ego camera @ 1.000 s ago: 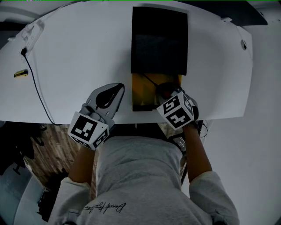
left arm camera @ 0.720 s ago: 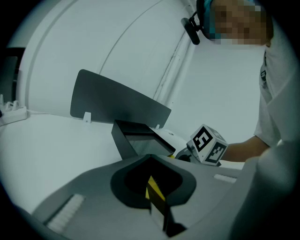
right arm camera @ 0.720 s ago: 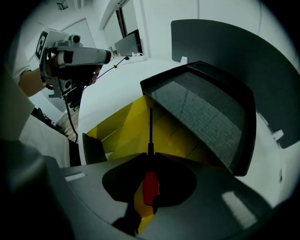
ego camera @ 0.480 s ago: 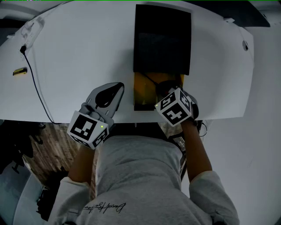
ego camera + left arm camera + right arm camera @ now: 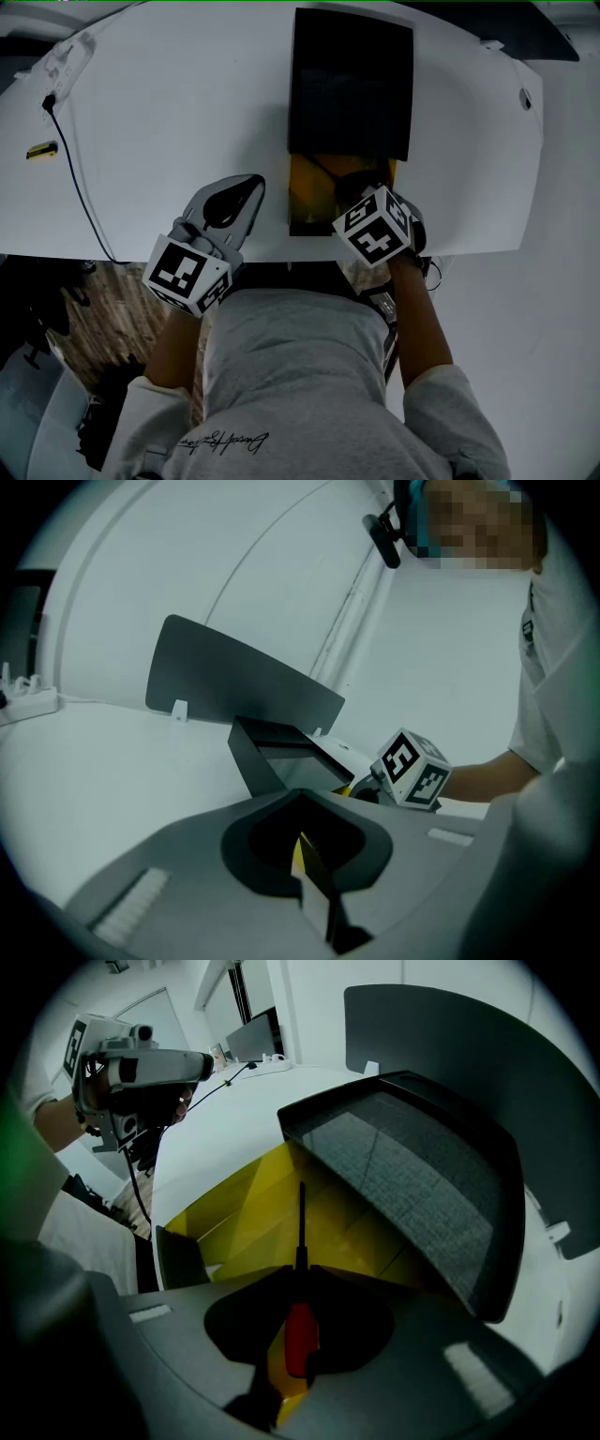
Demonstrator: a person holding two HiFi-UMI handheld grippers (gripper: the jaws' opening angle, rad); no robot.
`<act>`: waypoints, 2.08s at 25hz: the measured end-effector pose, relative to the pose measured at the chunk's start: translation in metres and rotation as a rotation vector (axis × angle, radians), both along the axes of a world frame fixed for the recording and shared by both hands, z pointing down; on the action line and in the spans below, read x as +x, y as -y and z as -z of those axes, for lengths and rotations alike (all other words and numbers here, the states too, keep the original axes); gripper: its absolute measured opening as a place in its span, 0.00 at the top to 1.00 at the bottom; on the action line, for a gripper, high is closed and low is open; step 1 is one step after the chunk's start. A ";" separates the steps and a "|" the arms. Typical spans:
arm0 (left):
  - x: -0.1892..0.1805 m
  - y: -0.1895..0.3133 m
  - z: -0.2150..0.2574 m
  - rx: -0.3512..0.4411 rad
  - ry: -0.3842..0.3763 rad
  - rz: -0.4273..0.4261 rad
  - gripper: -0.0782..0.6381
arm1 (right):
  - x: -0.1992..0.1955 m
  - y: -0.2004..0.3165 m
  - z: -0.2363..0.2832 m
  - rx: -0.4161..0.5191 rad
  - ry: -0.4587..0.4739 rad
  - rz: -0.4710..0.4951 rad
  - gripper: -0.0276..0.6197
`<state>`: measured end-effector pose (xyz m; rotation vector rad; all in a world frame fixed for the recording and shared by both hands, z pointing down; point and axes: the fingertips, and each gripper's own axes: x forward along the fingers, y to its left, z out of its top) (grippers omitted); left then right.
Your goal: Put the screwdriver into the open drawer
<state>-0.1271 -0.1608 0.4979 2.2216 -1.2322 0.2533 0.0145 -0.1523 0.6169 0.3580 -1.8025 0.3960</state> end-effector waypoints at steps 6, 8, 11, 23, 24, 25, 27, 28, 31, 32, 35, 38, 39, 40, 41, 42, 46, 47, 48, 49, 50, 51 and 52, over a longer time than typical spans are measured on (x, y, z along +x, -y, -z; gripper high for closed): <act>0.000 -0.001 -0.001 0.001 0.001 -0.001 0.89 | 0.002 0.000 -0.001 0.006 -0.007 0.009 0.84; 0.000 -0.002 -0.001 0.002 0.001 0.000 0.89 | 0.002 0.000 -0.001 0.009 -0.012 0.014 0.84; -0.001 -0.002 -0.001 0.001 0.000 0.001 0.89 | 0.002 -0.001 -0.001 0.013 -0.013 0.014 0.84; 0.004 -0.003 0.002 0.006 0.001 -0.005 0.89 | 0.005 -0.003 0.003 0.017 -0.002 0.013 0.80; 0.005 -0.003 0.002 0.007 0.001 -0.006 0.89 | 0.005 -0.003 0.004 0.018 0.002 0.012 0.80; 0.005 -0.004 0.003 0.007 0.001 -0.006 0.89 | 0.005 -0.003 0.005 0.019 0.006 0.011 0.80; 0.007 -0.004 0.005 0.008 0.001 -0.006 0.89 | 0.005 -0.003 0.006 0.021 0.015 0.008 0.80; 0.007 -0.004 0.006 0.008 0.000 -0.004 0.89 | 0.005 -0.002 0.008 0.022 0.021 0.007 0.80; 0.009 -0.004 0.010 0.014 0.003 -0.003 0.89 | 0.005 -0.002 0.013 0.026 0.038 0.000 0.80; 0.010 -0.005 0.011 0.018 0.006 -0.004 0.89 | 0.005 -0.002 0.014 0.027 0.044 -0.002 0.80; 0.012 -0.007 0.015 0.029 0.015 -0.007 0.89 | 0.005 -0.003 0.021 0.032 0.065 -0.011 0.80; 0.014 -0.009 0.021 0.038 0.019 -0.007 0.89 | 0.004 -0.004 0.029 0.039 0.094 -0.021 0.81; 0.015 -0.010 0.023 0.042 0.021 -0.008 0.89 | 0.004 -0.004 0.032 0.044 0.106 -0.026 0.81; 0.017 -0.010 0.025 0.046 0.023 -0.009 0.89 | 0.004 -0.005 0.036 0.048 0.119 -0.031 0.82; 0.018 -0.011 0.028 0.051 0.025 -0.009 0.89 | 0.004 -0.005 0.040 0.054 0.131 -0.038 0.82; 0.020 -0.012 0.031 0.056 0.026 -0.010 0.89 | 0.004 -0.005 0.044 0.060 0.144 -0.046 0.83; 0.027 -0.015 0.043 0.077 0.032 -0.017 0.89 | 0.005 -0.004 0.063 0.091 0.193 -0.071 0.85; 0.028 -0.017 0.046 0.082 0.034 -0.019 0.89 | 0.005 -0.004 0.068 0.101 0.204 -0.074 0.86; 0.030 -0.018 0.049 0.087 0.037 -0.021 0.89 | 0.006 -0.005 0.073 0.111 0.215 -0.077 0.87; 0.032 -0.019 0.052 0.092 0.040 -0.024 0.89 | 0.007 -0.005 0.078 0.121 0.226 -0.081 0.88; 0.034 -0.020 0.054 0.096 0.043 -0.028 0.89 | 0.008 -0.005 0.084 0.130 0.239 -0.089 0.89; 0.036 -0.022 0.057 0.099 0.046 -0.032 0.89 | 0.009 -0.005 0.090 0.138 0.252 -0.101 0.91; 0.039 -0.023 0.059 0.103 0.048 -0.036 0.89 | 0.011 -0.005 0.096 0.146 0.266 -0.115 0.92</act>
